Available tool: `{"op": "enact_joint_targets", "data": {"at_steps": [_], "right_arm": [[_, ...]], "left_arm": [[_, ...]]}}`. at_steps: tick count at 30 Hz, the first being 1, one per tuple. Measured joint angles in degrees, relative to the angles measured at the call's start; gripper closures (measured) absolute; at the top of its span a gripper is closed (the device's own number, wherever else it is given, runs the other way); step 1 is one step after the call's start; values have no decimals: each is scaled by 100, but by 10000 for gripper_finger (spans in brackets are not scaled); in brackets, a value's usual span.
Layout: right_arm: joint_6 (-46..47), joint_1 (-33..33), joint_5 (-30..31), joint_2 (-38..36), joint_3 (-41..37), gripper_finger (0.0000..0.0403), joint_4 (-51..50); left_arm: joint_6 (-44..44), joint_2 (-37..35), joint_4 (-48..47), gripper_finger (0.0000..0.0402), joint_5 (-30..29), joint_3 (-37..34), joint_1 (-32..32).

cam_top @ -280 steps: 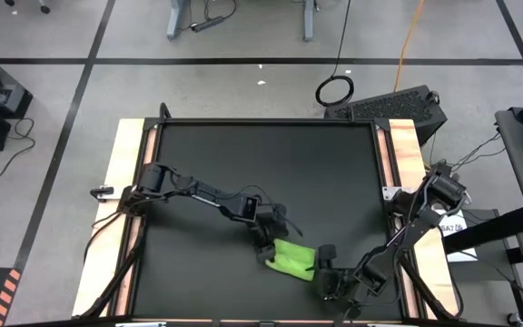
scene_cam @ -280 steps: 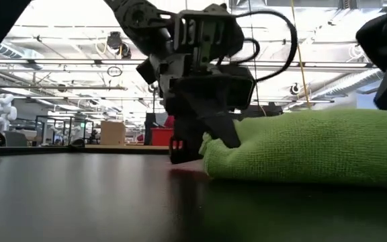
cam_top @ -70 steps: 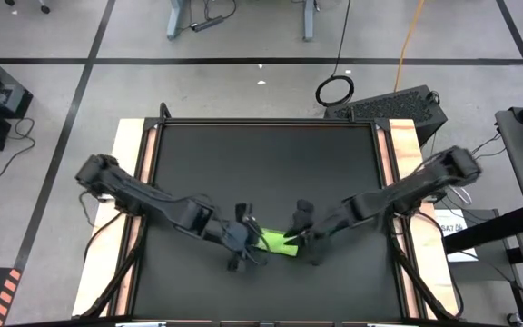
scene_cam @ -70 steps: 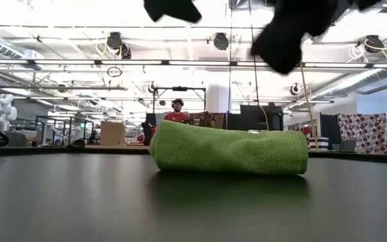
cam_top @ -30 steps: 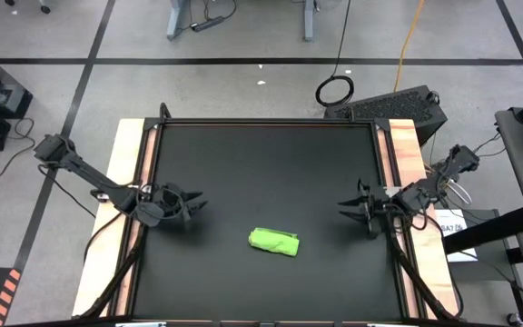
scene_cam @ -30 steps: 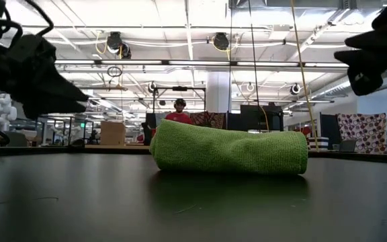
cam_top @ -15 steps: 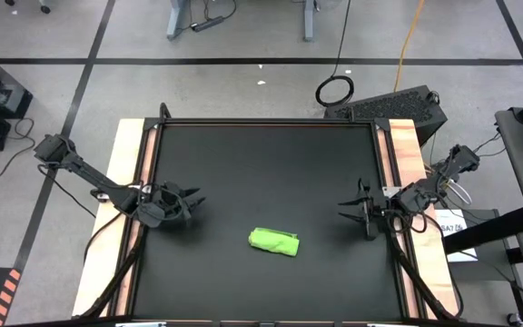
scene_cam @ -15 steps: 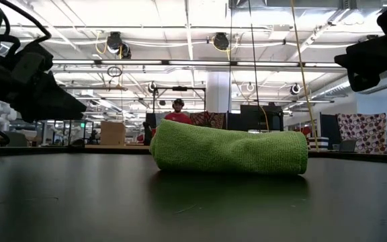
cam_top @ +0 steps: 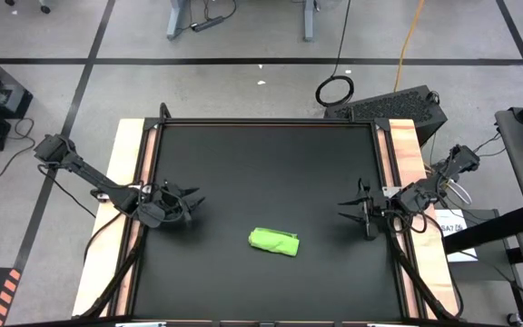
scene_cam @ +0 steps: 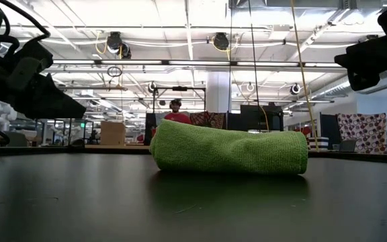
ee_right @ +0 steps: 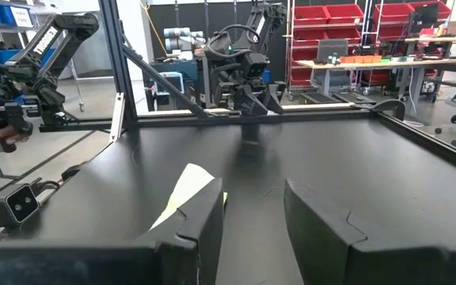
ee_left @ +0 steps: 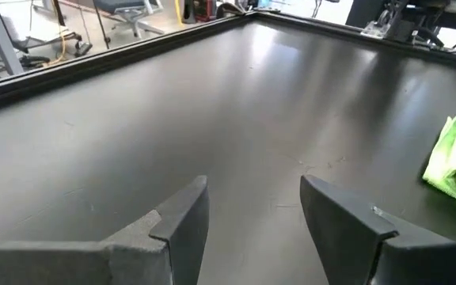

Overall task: Roll towel
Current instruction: Return to Home Position

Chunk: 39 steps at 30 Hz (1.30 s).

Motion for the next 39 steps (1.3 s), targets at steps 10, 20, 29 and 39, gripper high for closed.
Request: {"op": "enact_joint_targets", "data": {"at_steps": [10, 20, 29, 39], "right_arm": [[0, 0, 15, 0, 0, 278, 4], [0, 0, 22, 0, 0, 278, 5], [0, 0, 22, 0, 2, 278, 7], [0, 1, 22, 0, 2, 278, 7]], "left_arm": [[-7, 0, 4, 198, -7, -2, 0], [-11, 0, 4, 198, 287, -4, 0], [-26, 0, 4, 198, 306, -7, 0], [-24, 0, 4, 198, 310, -9, 0]]}}
